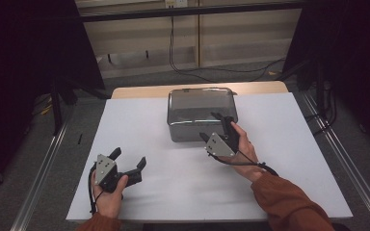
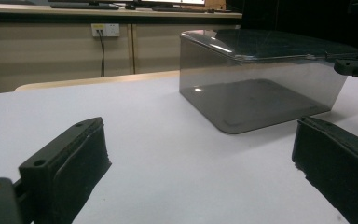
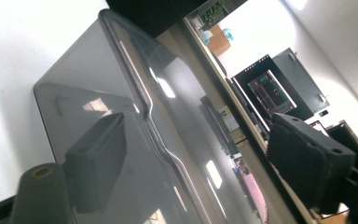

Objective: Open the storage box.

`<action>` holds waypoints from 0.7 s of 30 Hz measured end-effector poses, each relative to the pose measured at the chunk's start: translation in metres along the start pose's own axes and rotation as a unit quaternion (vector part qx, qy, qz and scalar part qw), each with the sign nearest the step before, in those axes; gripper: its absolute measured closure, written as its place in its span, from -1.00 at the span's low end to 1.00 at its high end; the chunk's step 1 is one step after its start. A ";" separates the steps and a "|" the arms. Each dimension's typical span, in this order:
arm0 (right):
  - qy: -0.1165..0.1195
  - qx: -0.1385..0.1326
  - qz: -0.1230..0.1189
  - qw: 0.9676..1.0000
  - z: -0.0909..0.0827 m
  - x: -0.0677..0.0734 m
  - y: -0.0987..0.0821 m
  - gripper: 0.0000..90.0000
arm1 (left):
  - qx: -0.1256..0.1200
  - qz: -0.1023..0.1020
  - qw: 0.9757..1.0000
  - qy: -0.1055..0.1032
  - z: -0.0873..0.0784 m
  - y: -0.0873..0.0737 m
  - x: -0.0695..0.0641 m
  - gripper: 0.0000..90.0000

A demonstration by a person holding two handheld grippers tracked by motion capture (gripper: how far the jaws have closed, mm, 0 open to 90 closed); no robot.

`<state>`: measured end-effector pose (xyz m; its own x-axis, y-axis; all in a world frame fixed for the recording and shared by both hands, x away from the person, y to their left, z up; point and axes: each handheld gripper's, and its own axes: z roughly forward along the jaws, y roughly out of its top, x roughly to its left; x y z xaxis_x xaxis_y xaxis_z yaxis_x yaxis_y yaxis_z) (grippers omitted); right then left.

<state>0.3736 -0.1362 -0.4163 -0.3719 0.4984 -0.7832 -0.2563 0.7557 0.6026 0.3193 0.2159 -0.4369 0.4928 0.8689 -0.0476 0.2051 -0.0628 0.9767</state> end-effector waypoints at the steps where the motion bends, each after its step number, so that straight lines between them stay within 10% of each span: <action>1: 0.000 0.002 -0.006 1.000 0.001 0.001 0.000 -0.49 | 0.000 0.001 1.000 0.001 0.000 0.000 0.000 -0.93; 21: -0.010 0.035 -0.174 0.984 0.010 0.020 -0.003 0.14 | 0.003 0.001 1.000 0.001 0.000 0.000 0.000 -0.93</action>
<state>0.3759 -0.1240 -0.4352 -0.2537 0.2113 -0.9439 -0.3019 0.9098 0.2849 0.3197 0.2159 -0.4373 0.4922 0.8693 -0.0451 0.2093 -0.0679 0.9755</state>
